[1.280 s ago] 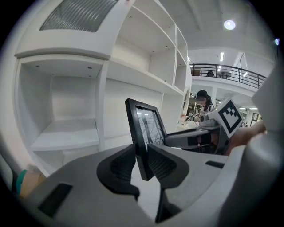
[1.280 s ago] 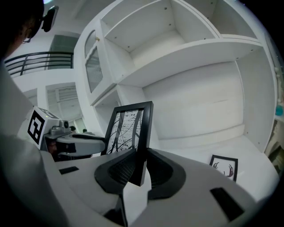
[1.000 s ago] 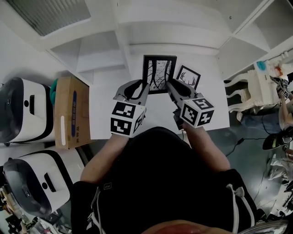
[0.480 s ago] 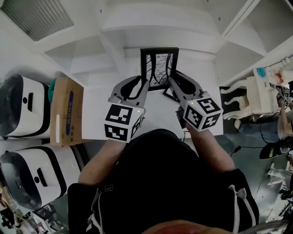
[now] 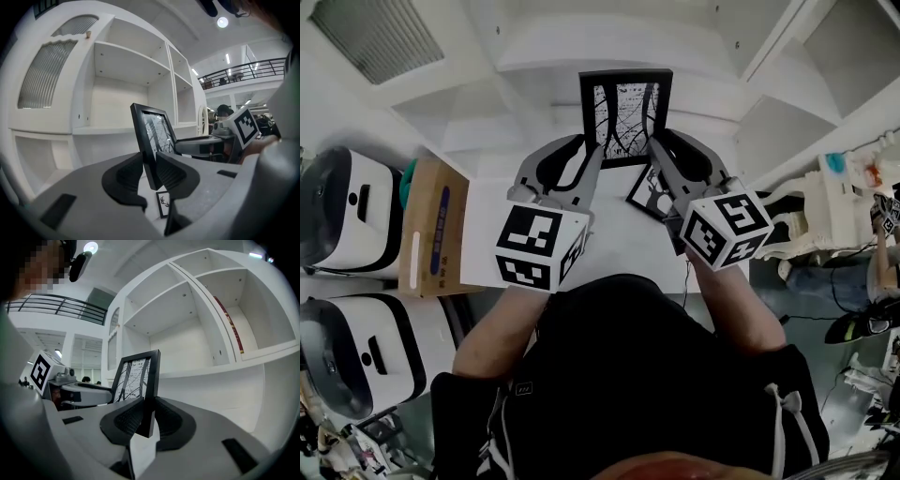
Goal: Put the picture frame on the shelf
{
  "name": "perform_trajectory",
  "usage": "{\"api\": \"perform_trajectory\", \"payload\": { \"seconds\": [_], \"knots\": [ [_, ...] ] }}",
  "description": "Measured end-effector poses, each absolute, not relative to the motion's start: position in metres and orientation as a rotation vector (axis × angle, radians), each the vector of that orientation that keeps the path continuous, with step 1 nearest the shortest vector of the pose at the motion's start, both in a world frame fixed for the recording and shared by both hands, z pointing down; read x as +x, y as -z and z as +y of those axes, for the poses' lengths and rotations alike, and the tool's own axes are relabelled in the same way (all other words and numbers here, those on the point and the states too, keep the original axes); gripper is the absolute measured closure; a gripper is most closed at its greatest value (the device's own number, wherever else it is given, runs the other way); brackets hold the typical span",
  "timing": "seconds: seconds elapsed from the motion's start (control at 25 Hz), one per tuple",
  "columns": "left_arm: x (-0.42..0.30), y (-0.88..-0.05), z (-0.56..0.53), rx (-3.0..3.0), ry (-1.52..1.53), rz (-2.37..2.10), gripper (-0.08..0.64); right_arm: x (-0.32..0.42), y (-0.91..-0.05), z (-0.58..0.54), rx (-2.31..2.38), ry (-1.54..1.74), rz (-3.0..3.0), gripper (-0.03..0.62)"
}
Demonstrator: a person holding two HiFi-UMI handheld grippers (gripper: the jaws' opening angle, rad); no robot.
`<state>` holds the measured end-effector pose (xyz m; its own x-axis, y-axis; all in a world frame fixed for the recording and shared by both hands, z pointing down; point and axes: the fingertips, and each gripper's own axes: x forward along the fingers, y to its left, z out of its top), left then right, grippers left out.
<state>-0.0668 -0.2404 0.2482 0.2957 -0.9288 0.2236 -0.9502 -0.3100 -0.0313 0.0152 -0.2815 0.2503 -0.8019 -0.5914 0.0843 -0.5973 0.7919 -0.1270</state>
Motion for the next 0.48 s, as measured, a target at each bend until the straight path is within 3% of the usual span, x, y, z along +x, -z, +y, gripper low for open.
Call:
{"api": "perform_trajectory", "payload": {
  "seconds": [0.48],
  "knots": [
    [-0.09, -0.192, -0.275, 2.593, -0.263, -1.783, 0.471, -0.005, -0.195, -0.311, 1.116, -0.105, -2.995, 0.51]
  ]
}}
